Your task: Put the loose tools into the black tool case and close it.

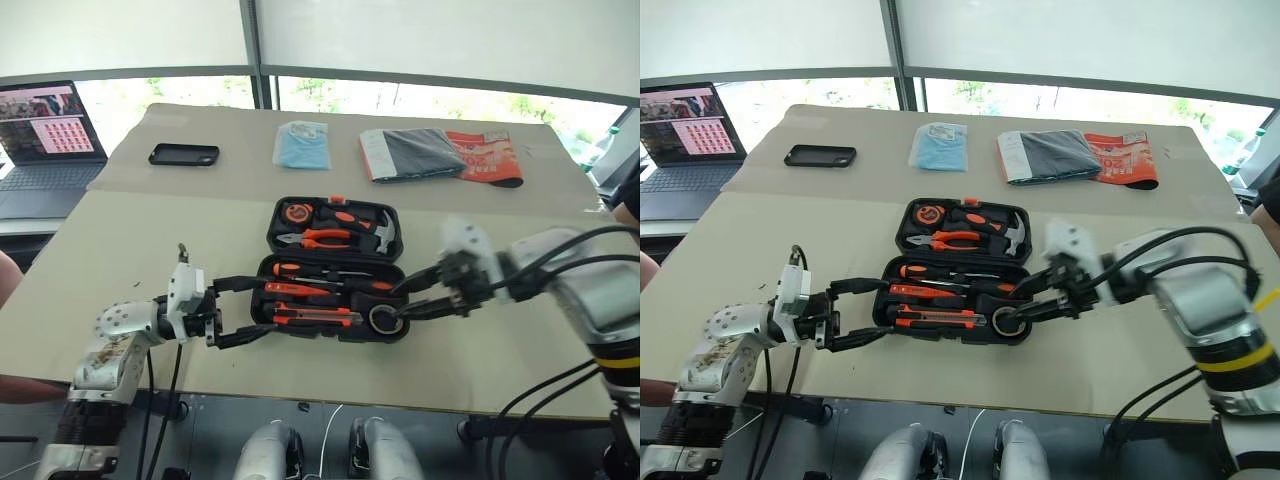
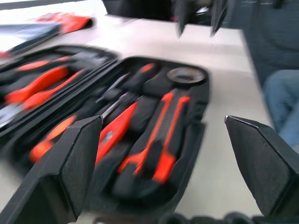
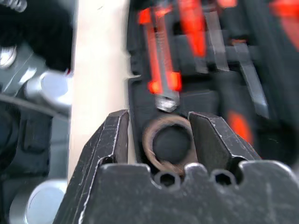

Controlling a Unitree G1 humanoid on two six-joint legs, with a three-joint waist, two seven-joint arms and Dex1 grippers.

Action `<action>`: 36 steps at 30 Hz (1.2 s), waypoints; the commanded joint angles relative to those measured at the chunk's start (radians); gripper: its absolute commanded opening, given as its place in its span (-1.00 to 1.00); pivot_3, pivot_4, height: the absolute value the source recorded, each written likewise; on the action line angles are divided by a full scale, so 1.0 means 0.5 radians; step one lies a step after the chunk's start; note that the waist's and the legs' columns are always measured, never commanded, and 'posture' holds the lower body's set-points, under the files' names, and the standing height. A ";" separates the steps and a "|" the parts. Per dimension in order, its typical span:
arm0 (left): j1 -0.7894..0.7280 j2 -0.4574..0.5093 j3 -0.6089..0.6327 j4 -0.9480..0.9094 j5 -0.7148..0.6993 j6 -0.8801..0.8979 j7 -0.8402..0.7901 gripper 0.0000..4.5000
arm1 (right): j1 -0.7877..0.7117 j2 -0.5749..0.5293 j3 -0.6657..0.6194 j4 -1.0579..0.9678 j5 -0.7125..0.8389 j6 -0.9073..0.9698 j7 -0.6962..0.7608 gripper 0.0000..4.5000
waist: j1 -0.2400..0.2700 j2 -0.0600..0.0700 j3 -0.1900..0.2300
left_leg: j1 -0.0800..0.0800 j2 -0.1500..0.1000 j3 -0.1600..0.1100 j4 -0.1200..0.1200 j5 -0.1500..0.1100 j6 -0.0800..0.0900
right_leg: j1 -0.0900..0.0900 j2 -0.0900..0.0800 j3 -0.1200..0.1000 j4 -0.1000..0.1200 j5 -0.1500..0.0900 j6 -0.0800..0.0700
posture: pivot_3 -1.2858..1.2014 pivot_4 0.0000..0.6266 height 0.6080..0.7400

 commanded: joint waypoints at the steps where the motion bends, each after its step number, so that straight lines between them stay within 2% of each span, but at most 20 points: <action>1: -0.194 -0.023 0.074 0.202 0.184 0.110 0.460 0.51 | 0.058 0.129 -0.102 0.317 -0.227 -0.570 -0.206 -0.40 | -0.005 -0.001 0.001 | 0.000 0.000 0.001 0.000 -0.001 0.001 | -0.001 0.001 0.001 0.001 0.002 0.002 | 0.03 -0.52 1.00; 5: -0.386 -0.140 0.059 0.366 0.311 0.240 0.839 -0.13 | 0.047 0.335 -0.056 0.708 -0.526 -1.136 -0.524 -0.98 | -0.012 -0.002 0.001 | 0.002 -0.002 0.006 -0.002 0.011 0.006 | -0.003 0.006 0.002 0.007 0.003 0.003 | 0.03 -0.52 1.00; 10: -0.514 -0.277 -0.063 0.433 0.435 0.379 1.033 -0.97 | -0.008 0.538 -0.009 1.023 -0.696 -1.433 -0.724 -1.00 | -0.026 -0.002 0.001 | 0.004 -0.002 0.013 -0.004 0.015 0.002 | -0.003 0.014 0.001 0.010 0.004 0.002 | 0.03 -0.52 1.00; 12: -0.524 -0.296 -0.116 0.419 0.420 0.533 1.007 -0.97 | -0.024 0.613 0.028 1.067 -0.724 -1.450 -0.743 -1.00 | -0.040 -0.002 0.001 | 0.004 -0.002 0.014 -0.005 0.015 0.001 | -0.003 0.015 0.001 0.010 0.003 0.002 | 0.03 -0.52 1.00; 14: -0.557 -0.327 -0.140 0.430 0.419 0.544 0.996 -0.97 | -0.046 0.687 0.041 1.086 -0.720 -1.472 -0.760 -1.00 | -0.057 -0.002 0.001 | 0.005 -0.002 0.014 -0.005 0.016 0.000 | -0.003 0.015 0.002 0.011 0.003 0.002 | 0.03 -0.52 1.00; 20: -0.666 -0.381 -0.252 0.555 0.494 0.411 0.862 -0.97 | -0.027 0.801 0.067 1.058 -0.673 -1.523 -0.677 -1.00 | -0.055 -0.002 0.002 | 0.006 -0.001 0.014 -0.005 0.017 -0.002 | -0.002 0.012 0.002 0.013 0.003 0.002 | 0.03 -0.52 1.00; 24: -0.597 -0.368 -0.296 0.465 0.454 0.336 0.629 -0.97 | 0.112 0.753 0.073 0.844 -0.571 -1.452 -0.485 -1.00 | -0.052 -0.001 0.001 | 0.006 -0.001 0.013 -0.007 0.017 -0.002 | -0.003 0.011 0.004 0.013 0.003 -0.001 | 0.03 -0.52 1.00; 27: -0.475 -0.285 -0.293 0.339 0.466 0.327 0.522 -0.97 | 0.249 0.697 0.026 0.663 -0.538 -1.359 -0.491 -1.00 | -0.059 -0.001 0.001 | 0.006 -0.001 0.012 -0.007 0.017 -0.002 | -0.003 0.012 0.005 0.012 0.007 -0.011 | 0.03 -0.52 1.00; 33: -0.342 -0.211 -0.176 0.196 0.468 0.351 0.578 -0.97 | 0.450 0.641 -0.052 0.421 -0.484 -1.204 -0.531 -1.00 | -0.059 -0.002 0.001 | 0.007 -0.001 0.011 -0.009 0.016 -0.002 | -0.003 0.007 0.005 0.011 0.002 -0.004 | 0.03 -0.52 1.00; 35: -0.329 -0.138 -0.072 0.133 0.397 0.557 0.607 -0.97 | 0.472 0.616 -0.179 0.382 -0.388 -1.052 -0.576 -1.00 | -0.059 -0.002 0.002 | 0.007 0.000 0.010 -0.009 0.016 -0.002 | -0.003 0.004 0.006 0.010 -0.001 0.001 | 0.03 -0.52 1.00; 36: -0.322 -0.083 -0.062 0.092 0.381 0.658 0.589 -0.87 | 0.476 0.589 -0.222 0.366 -0.367 -1.024 -0.584 -0.87 | -0.059 -0.002 0.002 | 0.006 0.001 0.008 -0.009 0.016 -0.002 | -0.004 0.003 0.007 0.010 -0.001 0.001 | 0.03 -0.52 1.00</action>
